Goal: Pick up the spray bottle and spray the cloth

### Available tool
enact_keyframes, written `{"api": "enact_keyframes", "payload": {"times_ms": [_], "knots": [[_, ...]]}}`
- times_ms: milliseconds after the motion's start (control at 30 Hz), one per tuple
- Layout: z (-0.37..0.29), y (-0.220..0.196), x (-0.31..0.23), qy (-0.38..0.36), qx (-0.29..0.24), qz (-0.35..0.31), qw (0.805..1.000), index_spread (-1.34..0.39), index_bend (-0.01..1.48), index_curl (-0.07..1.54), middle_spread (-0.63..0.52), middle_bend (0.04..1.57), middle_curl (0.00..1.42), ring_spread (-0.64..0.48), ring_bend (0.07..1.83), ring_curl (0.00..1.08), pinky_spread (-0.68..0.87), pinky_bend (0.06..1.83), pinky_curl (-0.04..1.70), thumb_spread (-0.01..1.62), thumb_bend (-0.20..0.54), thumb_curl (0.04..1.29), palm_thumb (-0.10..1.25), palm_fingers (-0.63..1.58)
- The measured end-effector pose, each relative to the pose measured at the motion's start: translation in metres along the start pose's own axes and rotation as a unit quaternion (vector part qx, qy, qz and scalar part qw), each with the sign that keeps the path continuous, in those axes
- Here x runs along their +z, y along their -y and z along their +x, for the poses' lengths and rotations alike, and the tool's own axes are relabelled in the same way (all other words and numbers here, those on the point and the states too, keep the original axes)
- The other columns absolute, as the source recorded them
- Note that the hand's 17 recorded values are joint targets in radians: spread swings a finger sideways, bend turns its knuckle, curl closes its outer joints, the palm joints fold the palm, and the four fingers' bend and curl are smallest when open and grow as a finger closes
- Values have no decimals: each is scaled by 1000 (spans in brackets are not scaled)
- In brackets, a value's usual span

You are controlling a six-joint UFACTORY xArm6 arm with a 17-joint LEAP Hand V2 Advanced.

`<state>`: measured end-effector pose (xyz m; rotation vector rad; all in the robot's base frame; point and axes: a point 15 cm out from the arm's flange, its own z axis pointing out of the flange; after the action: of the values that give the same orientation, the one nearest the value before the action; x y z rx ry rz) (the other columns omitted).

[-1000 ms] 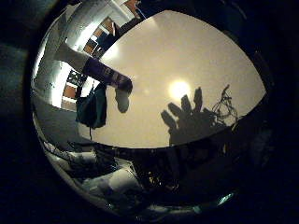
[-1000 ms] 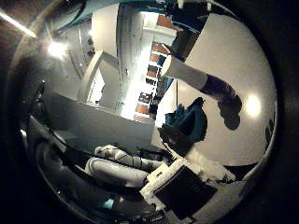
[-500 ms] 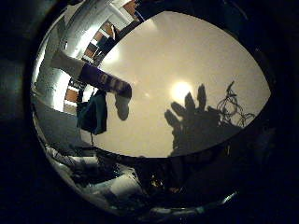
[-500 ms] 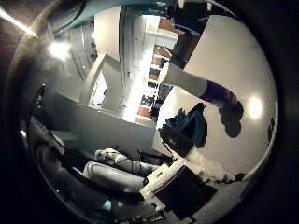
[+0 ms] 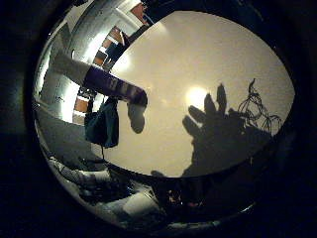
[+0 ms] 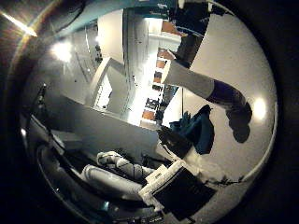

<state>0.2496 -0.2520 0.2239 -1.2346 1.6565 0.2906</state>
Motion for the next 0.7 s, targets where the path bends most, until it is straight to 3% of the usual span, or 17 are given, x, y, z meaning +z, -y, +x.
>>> {"api": "enact_keyframes", "payload": {"times_ms": [367, 700], "knots": [[0, 9, 20, 26, 6, 2, 1000, -207, 152, 271, 82, 278, 359, 163, 361, 253, 352, 301, 311, 1020, -26, 323, 618, 163], [-2, 13, 37, 44, 8, -7, 999, -187, 149, 270, 135, 258, 351, 177, 363, 256, 350, 308, 314, 965, -41, 298, 474, 141]]}}
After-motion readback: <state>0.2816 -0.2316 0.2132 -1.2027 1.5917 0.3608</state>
